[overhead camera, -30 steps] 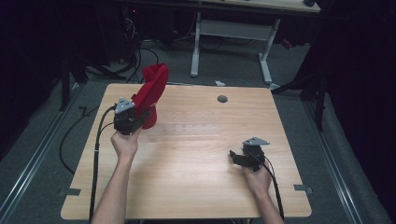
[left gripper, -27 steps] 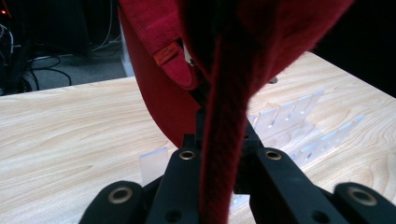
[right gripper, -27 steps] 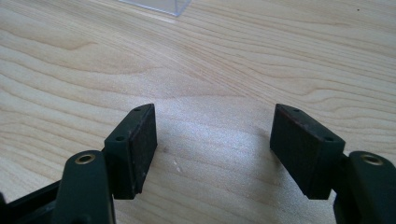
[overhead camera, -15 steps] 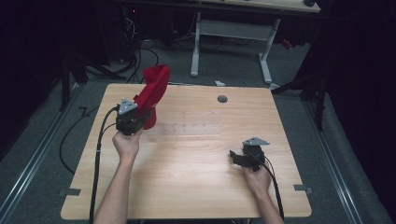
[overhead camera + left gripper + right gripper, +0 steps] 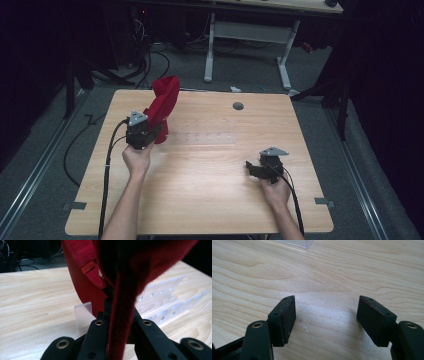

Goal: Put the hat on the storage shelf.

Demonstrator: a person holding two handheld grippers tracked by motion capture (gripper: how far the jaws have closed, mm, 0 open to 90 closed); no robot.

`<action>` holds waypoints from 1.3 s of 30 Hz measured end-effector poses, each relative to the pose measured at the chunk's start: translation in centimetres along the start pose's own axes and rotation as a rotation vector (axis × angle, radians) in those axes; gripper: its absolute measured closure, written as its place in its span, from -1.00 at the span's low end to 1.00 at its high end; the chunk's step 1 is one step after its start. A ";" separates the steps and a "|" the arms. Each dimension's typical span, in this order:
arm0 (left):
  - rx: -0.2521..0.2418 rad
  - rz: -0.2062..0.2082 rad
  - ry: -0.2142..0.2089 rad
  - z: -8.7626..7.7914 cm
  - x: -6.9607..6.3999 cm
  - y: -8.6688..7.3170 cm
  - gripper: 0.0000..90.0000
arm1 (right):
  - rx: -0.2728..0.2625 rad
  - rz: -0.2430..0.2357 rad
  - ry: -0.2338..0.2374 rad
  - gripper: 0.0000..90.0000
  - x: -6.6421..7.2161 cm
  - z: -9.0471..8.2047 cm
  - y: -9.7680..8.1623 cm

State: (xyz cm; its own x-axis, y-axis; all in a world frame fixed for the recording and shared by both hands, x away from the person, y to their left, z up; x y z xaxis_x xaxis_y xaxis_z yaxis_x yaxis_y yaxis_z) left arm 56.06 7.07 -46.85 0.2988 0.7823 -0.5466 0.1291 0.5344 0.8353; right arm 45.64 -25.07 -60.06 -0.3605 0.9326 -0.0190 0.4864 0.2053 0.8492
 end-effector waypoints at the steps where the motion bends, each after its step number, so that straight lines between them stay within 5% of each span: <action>1: 0.005 0.001 0.003 0.0 0.1 -0.2 0.86 | 0.000 0.000 0.000 -0.29 0.0 0.0 0.0; 5: -0.001 -0.029 0.013 -0.2 0.4 -0.2 0.85 | 0.000 -0.002 0.004 -0.29 0.0 0.0 0.0; 11: 0.014 -0.013 0.031 -0.9 0.7 -0.5 0.81 | 0.000 -0.001 0.003 -0.29 0.0 0.0 0.0; 29: 0.048 -0.009 0.059 -3.0 0.9 -1.2 -0.01 | 0.000 -0.001 0.003 -0.29 0.0 0.0 0.0; 39: 0.025 -0.009 0.041 -4.1 -0.1 0.0 -0.07 | 0.000 -0.004 0.012 -0.29 0.2 0.0 0.0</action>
State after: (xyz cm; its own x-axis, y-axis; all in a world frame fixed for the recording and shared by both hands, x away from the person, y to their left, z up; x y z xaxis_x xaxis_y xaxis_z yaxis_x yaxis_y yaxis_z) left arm 52.17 8.30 -46.97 0.2583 0.7901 -0.5560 0.1556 0.5340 0.8311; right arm 45.60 -24.88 -60.06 -0.3718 0.9282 -0.0162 0.4847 0.2090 0.8493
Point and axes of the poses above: each handheld gripper's, and its own axes: z roughly forward along the jaws, y roughly out of its top, x roughly to its left, the point moved 10 cm from there along z, roughly forward along the jaws, and after that the axes turned 12 degrees about -x, right-handed, at the moved point
